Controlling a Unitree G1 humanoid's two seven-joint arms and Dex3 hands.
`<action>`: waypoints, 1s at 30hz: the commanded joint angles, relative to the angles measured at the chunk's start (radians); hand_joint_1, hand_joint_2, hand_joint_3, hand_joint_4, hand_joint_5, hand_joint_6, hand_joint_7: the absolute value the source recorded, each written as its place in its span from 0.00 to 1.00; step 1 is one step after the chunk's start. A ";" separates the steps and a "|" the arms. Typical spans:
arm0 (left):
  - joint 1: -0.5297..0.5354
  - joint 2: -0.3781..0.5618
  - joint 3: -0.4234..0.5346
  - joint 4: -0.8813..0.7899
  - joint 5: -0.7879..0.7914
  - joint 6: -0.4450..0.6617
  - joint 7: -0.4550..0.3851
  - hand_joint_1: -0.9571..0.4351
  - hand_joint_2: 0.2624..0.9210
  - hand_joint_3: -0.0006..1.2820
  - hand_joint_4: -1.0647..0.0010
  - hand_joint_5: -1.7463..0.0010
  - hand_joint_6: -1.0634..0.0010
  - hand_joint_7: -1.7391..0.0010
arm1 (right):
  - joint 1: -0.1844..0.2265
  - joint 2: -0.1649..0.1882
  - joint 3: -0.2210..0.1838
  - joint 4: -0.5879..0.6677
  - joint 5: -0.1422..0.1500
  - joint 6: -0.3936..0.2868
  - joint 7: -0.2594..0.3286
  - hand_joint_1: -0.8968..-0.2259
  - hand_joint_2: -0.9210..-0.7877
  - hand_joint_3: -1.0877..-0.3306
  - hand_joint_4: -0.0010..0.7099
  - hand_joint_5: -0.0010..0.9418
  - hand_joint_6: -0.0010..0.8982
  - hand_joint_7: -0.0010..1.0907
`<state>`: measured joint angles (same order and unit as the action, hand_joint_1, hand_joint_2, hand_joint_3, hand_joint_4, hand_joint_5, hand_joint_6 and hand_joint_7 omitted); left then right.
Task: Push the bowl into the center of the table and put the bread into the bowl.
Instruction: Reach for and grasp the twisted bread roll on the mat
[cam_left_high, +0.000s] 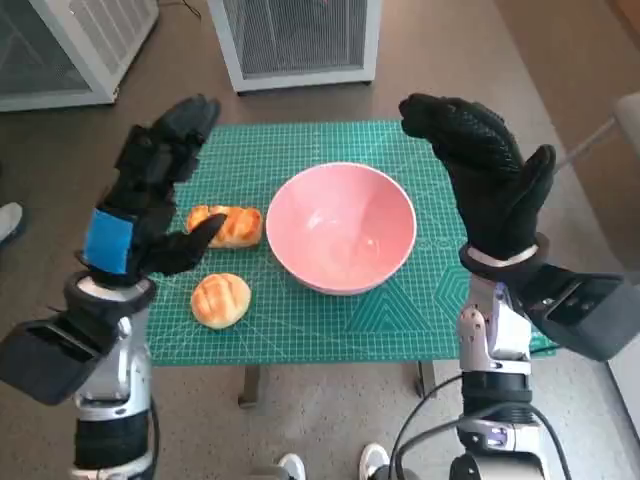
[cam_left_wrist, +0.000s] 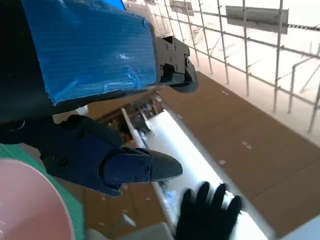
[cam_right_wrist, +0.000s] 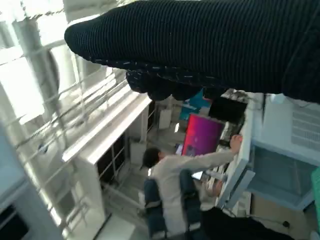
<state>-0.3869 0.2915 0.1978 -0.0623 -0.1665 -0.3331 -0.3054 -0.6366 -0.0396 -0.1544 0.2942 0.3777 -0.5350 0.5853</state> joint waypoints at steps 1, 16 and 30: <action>-0.019 0.048 0.015 0.006 0.025 -0.029 -0.004 0.29 1.00 0.23 0.70 0.99 0.83 0.75 | 0.053 -0.011 0.014 -0.044 -0.003 0.024 -0.016 0.78 0.42 0.65 0.68 0.01 0.09 0.77; -0.073 0.400 -0.046 -0.037 0.306 0.303 -0.147 0.50 0.81 0.02 0.80 1.00 0.79 0.85 | 0.087 -0.019 0.034 -0.100 0.011 0.035 -0.025 0.76 0.47 0.65 0.69 0.01 0.10 0.77; -0.190 0.422 -0.273 0.005 0.527 0.595 -0.195 0.68 0.77 0.00 0.82 1.00 0.69 0.94 | 0.082 -0.021 0.039 -0.089 0.027 0.029 -0.016 0.74 0.06 0.79 0.68 0.00 0.10 0.76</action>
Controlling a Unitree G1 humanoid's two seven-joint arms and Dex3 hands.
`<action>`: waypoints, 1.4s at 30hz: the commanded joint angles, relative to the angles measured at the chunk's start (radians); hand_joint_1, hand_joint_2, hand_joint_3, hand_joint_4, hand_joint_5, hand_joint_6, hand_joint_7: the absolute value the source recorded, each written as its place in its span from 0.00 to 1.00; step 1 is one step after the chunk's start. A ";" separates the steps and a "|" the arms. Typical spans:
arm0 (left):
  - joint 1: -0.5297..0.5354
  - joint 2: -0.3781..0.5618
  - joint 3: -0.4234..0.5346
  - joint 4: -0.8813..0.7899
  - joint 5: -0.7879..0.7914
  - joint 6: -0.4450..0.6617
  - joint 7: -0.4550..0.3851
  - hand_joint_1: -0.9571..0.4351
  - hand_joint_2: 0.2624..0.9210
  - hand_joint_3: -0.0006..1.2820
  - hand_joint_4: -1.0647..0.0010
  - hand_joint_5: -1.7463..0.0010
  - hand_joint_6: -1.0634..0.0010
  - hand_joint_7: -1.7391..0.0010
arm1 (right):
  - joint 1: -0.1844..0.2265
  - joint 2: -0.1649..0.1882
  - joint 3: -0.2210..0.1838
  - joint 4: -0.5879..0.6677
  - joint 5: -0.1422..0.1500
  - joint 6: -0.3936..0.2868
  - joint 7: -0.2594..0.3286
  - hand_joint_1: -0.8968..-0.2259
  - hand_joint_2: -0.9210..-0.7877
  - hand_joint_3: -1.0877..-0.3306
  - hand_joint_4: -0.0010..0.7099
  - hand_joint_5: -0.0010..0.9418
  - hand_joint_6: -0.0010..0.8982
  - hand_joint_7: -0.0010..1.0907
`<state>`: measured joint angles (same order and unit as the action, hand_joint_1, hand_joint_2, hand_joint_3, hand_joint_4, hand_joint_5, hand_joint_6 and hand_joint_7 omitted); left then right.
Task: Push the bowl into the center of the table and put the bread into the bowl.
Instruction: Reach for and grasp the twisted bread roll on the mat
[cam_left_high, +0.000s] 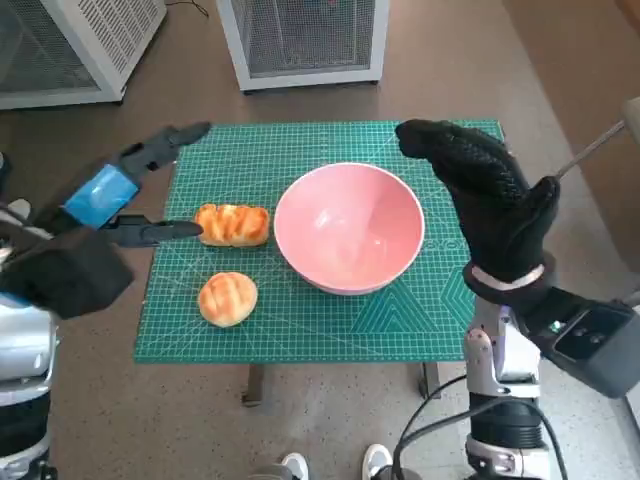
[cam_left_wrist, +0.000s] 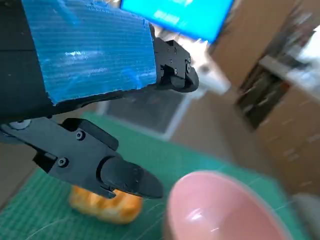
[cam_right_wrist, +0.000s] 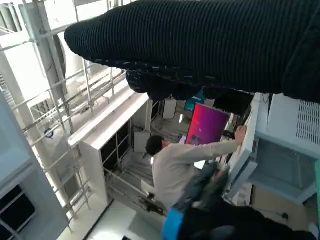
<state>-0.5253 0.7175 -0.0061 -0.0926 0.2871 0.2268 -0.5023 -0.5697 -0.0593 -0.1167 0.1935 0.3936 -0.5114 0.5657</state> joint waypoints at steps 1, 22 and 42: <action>-0.060 -0.005 -0.084 0.047 0.088 0.039 0.003 0.67 0.77 0.00 0.82 1.00 0.69 0.94 | 0.015 -0.001 0.001 0.012 0.011 0.004 0.004 0.74 0.04 0.79 0.67 0.00 0.10 0.76; -0.314 -0.126 -0.332 0.532 0.252 0.032 -0.018 0.61 0.78 0.01 0.84 1.00 0.69 0.98 | 0.014 -0.010 -0.003 0.025 0.015 -0.005 0.007 0.75 0.03 0.79 0.66 0.00 0.10 0.76; -0.459 -0.226 -0.429 1.005 0.320 -0.050 0.061 0.58 0.79 0.00 0.85 1.00 0.70 0.99 | 0.021 -0.009 -0.003 0.023 0.019 -0.009 0.006 0.74 0.00 0.81 0.66 0.00 0.10 0.75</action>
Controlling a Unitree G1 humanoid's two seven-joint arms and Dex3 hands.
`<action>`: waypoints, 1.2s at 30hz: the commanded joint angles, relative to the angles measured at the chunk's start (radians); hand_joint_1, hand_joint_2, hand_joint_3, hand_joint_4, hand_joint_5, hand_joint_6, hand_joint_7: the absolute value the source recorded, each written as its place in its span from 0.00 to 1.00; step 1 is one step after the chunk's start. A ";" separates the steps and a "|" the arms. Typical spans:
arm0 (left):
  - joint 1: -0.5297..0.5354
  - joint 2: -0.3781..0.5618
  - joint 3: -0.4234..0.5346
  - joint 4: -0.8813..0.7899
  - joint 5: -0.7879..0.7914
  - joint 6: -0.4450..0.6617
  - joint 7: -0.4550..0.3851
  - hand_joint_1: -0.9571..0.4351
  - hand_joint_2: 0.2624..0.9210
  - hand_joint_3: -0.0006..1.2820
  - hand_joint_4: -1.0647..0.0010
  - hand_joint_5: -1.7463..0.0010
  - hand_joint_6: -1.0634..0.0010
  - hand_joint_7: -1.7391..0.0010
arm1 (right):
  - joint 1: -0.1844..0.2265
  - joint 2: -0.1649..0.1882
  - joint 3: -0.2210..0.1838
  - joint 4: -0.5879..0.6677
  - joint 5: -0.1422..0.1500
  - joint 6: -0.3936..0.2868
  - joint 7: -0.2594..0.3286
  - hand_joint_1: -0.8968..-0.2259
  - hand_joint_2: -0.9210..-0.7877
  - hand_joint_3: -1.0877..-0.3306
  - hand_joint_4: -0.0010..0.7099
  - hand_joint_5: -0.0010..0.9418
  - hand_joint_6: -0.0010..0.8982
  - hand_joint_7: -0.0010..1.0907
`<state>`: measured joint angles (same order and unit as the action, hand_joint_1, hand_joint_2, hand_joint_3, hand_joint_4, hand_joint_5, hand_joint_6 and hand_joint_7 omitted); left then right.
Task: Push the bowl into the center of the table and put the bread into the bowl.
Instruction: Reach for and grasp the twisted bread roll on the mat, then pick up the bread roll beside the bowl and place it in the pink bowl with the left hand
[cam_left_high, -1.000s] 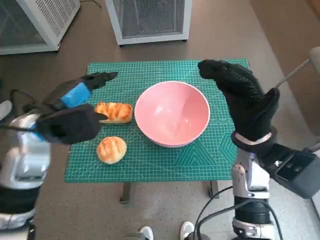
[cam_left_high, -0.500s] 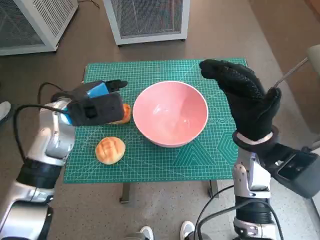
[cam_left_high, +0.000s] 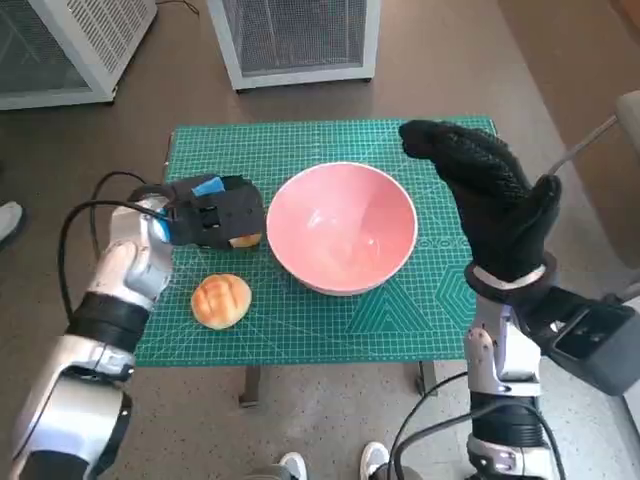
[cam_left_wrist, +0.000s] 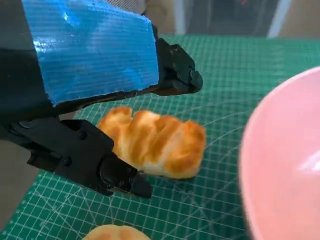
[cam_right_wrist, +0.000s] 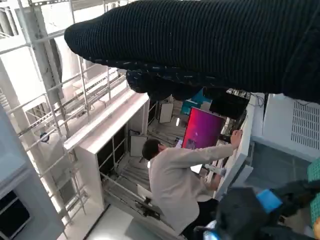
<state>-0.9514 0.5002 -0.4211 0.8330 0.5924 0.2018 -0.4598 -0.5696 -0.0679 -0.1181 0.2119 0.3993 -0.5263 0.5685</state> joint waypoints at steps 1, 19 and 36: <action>-0.036 -0.011 -0.017 0.103 0.015 -0.031 0.024 0.58 0.79 0.01 0.85 1.00 0.70 0.99 | 0.022 -0.001 -0.002 0.003 0.013 0.006 0.003 0.74 0.00 0.81 0.66 0.00 0.10 0.74; -0.078 -0.058 -0.054 0.362 0.027 -0.138 0.191 0.63 0.86 0.02 0.73 0.98 0.57 0.97 | 0.030 0.009 0.004 -0.003 0.011 -0.001 0.000 0.74 0.00 0.80 0.67 0.01 0.10 0.74; -0.058 -0.012 -0.043 0.369 0.035 -0.311 0.367 0.69 1.00 0.11 0.48 0.25 0.43 0.34 | 0.029 0.003 0.004 0.003 0.025 -0.005 0.015 0.75 0.00 0.78 0.69 0.01 0.10 0.73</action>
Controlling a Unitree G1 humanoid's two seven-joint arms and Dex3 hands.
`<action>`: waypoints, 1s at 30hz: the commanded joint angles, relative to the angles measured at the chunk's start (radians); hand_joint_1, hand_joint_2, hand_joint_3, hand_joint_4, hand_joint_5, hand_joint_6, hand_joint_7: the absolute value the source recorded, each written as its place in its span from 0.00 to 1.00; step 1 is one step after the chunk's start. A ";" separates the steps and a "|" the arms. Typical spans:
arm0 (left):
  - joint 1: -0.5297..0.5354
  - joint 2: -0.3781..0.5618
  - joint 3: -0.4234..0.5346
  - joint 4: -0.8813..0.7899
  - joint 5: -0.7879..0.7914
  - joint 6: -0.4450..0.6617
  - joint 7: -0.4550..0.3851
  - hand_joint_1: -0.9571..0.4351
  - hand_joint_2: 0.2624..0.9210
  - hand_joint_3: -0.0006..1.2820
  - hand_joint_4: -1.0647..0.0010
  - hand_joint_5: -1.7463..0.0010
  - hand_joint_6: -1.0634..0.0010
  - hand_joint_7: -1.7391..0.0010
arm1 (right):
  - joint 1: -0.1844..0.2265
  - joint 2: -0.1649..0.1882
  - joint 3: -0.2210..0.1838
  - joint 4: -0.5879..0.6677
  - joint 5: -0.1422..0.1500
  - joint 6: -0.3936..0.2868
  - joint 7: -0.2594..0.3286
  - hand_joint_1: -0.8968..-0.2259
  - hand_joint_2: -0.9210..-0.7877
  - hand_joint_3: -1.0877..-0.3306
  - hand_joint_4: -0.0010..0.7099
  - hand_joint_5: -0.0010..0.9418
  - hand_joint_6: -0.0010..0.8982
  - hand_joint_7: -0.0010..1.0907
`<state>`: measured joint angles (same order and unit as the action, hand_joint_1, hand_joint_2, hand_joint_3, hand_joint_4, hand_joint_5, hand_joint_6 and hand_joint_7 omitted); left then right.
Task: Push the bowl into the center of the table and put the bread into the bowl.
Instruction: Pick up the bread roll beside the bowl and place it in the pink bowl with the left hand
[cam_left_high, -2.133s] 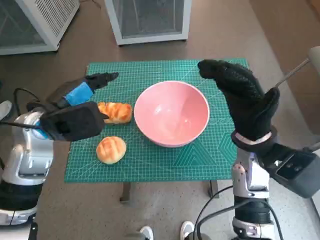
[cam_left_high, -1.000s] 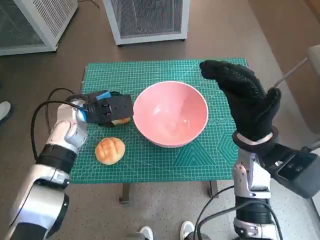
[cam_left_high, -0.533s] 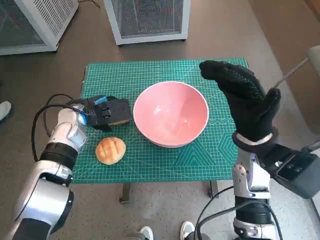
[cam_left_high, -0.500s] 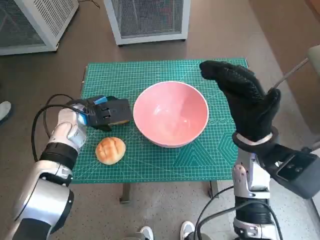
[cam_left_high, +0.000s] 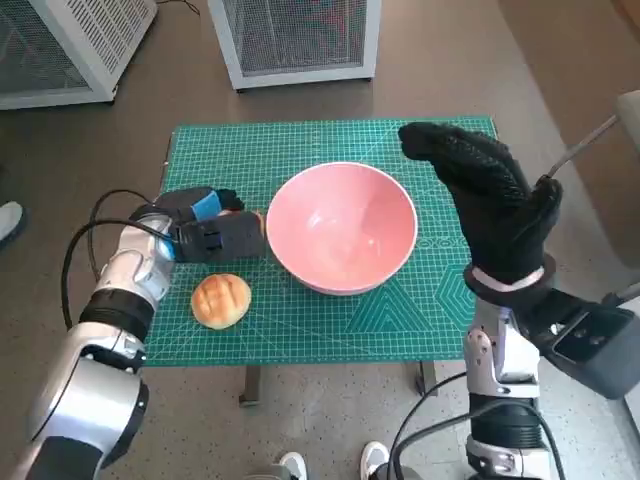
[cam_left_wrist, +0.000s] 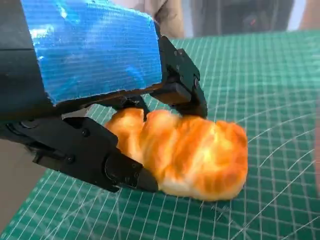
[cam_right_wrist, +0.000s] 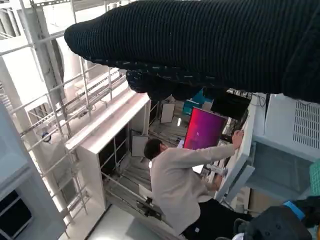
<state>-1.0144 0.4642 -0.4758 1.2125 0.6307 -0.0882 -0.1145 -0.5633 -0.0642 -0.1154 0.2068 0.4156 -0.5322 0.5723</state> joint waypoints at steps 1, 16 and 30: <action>0.005 0.026 0.015 -0.015 -0.007 -0.026 0.025 0.69 1.00 0.11 0.48 0.24 0.43 0.33 | 0.022 0.000 0.002 0.008 0.009 0.001 0.012 0.75 0.00 0.78 0.69 0.01 0.10 0.73; 0.057 0.114 0.128 -0.320 -0.072 -0.039 -0.004 0.69 1.00 0.11 0.45 0.27 0.47 0.29 | 0.015 -0.003 0.009 0.018 0.016 -0.006 0.029 0.77 0.00 0.75 0.69 0.01 0.08 0.75; 0.225 0.168 0.317 -0.915 -0.136 0.042 -0.039 0.69 1.00 0.09 0.40 0.30 0.47 0.29 | 0.011 -0.003 0.013 0.016 0.029 0.005 0.044 0.77 0.00 0.74 0.71 0.02 0.07 0.76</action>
<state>-0.8431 0.6161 -0.2081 0.4650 0.5100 -0.0635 -0.1500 -0.5675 -0.0662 -0.1057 0.2137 0.4313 -0.5384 0.5998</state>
